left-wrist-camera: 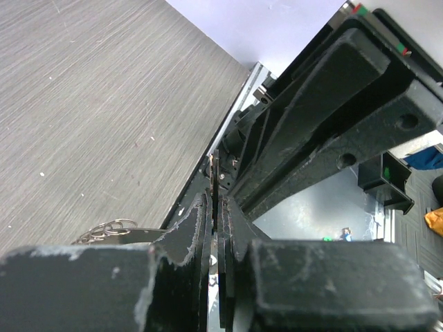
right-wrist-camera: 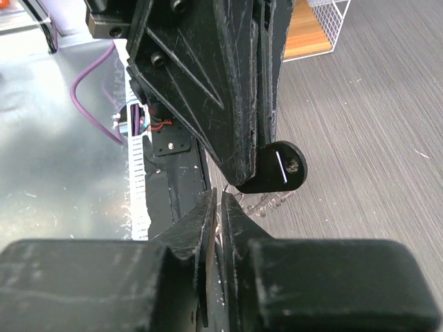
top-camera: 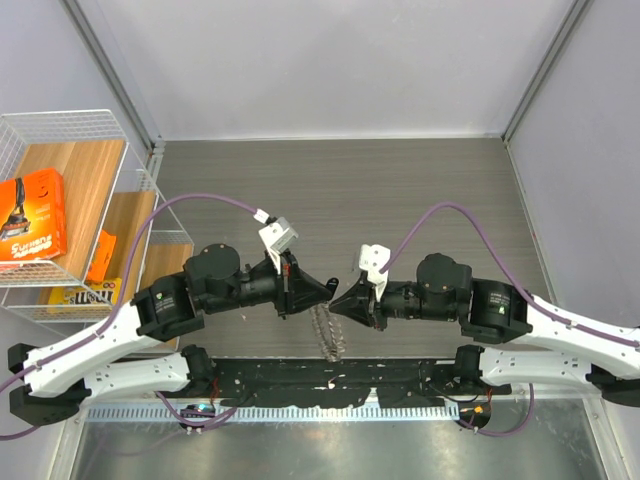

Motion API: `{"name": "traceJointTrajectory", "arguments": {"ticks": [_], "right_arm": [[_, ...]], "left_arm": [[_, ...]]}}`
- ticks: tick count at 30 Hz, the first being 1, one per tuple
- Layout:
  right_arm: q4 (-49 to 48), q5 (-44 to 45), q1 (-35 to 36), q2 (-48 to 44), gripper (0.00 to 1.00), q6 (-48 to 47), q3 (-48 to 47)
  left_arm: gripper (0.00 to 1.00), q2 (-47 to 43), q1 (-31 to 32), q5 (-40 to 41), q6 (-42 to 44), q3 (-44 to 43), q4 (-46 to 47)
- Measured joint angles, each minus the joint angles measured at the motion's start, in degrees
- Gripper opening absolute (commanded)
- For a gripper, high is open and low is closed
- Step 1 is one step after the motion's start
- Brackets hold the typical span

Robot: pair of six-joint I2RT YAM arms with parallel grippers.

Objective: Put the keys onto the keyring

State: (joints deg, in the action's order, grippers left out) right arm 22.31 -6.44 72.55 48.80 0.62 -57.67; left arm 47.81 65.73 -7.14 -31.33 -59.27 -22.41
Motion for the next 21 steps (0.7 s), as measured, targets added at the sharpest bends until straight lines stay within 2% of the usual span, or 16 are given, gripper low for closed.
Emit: {"name": "traceJointTrajectory", "arguments": {"ticks": [2, 4, 7, 10, 15, 21], "right_arm": [[-0.5, 0.1, 0.0, -0.3, 0.08, -0.1, 0.0], [-1.0, 0.1, 0.0, -0.3, 0.10, -0.1, 0.0], [-1.2, 0.1, 0.1, -0.3, 0.26, -0.1, 0.0], [-1.3, 0.1, 0.1, -0.1, 0.36, -0.1, 0.0], [-1.3, 0.1, 0.1, 0.1, 0.37, -0.2, 0.0], [-1.7, 0.1, 0.1, 1.0, 0.33, -0.6, 0.0]], "left_arm": [[0.00, -0.1, 0.0, 0.0, -0.1, 0.0, 0.0], [0.00, -0.4, 0.0, -0.1, -0.3, 0.0, 0.1], [0.00, -0.9, 0.0, -0.2, -0.4, 0.0, 0.5], [0.00, -1.3, 0.0, -0.3, -0.9, 0.0, 0.9], [0.00, -1.4, 0.0, -0.7, -1.3, 0.0, 1.2], [0.00, -1.4, 0.0, -1.4, -1.4, -0.1, 2.0]]}}
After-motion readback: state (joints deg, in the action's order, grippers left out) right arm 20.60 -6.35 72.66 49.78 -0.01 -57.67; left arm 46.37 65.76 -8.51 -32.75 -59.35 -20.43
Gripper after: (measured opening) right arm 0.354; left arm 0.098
